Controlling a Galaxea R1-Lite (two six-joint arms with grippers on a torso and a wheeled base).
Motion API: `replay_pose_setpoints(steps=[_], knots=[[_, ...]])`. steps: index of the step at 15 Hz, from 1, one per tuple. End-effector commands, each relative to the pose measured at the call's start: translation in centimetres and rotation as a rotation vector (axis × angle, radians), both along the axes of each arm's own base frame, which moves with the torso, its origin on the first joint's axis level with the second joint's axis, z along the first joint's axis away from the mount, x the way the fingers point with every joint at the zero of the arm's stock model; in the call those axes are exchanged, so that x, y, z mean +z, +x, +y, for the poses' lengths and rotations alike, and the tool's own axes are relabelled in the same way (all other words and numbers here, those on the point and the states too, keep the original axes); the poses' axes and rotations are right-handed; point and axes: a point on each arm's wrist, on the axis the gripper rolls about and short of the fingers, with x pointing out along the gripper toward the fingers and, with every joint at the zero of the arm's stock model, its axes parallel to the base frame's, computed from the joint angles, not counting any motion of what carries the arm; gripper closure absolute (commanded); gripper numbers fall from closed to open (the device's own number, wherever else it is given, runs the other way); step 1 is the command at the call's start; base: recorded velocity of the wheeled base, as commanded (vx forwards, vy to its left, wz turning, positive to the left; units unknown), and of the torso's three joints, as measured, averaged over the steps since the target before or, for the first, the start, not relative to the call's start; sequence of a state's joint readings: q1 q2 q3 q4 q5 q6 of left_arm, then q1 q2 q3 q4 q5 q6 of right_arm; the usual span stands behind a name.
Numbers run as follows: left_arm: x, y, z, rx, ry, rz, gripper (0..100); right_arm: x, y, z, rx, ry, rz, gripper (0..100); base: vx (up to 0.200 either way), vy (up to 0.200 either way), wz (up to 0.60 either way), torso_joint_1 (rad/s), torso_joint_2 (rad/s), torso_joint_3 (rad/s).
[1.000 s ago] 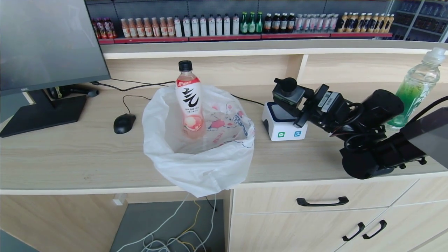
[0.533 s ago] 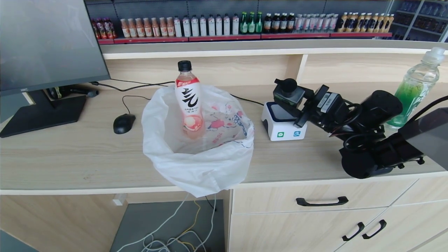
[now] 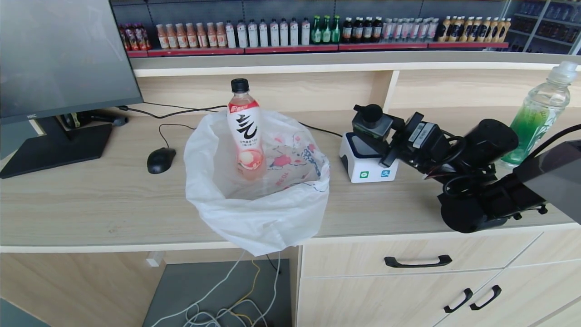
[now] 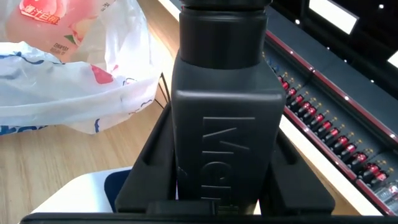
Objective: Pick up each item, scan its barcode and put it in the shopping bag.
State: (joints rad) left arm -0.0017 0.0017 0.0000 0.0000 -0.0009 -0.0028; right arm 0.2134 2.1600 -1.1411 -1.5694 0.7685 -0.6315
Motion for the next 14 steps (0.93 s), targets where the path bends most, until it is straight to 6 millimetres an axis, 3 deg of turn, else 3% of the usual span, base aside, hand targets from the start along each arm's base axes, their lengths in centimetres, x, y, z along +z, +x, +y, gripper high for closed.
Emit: replay_pose_setpoints(steps=[1, 4, 7, 11, 12, 14], knots=[[0.0, 0.0, 0.0, 0.001, 0.000, 0.000, 0, 0.6, -0.4, 0.1, 0.004, 0.003, -0.014, 100, 0.000, 0.000, 0.00, 0.000, 0.00, 0.000], [0.0, 0.0, 0.0, -0.001, 0.000, 0.000, 0, 2.2, -2.1, 1.7, 0.039, 0.040, -0.017, 100, 0.000, 0.000, 0.00, 0.000, 0.00, 0.000], [0.0, 0.0, 0.0, 0.001, 0.000, 0.000, 0, 4.1, -5.9, 1.8, 0.006, 0.126, 0.044, 100, 0.000, 0.000, 0.00, 0.000, 0.00, 0.000], [0.0, 0.0, 0.0, -0.001, 0.000, 0.000, 0, 3.2, -11.8, 2.4, 0.019, 0.144, 0.173, 100, 0.000, 0.000, 0.00, 0.000, 0.00, 0.000], [0.0, 0.0, 0.0, 0.001, 0.000, 0.000, 0, 2.8, -14.0, 2.2, -0.011, 0.206, 0.260, 100, 0.000, 0.000, 0.00, 0.000, 0.00, 0.000], [0.0, 0.0, 0.0, -0.001, 0.000, 0.000, 0, 3.1, -15.8, 2.1, -0.068, 0.337, 0.349, 100, 0.000, 0.000, 0.00, 0.000, 0.00, 0.000]])
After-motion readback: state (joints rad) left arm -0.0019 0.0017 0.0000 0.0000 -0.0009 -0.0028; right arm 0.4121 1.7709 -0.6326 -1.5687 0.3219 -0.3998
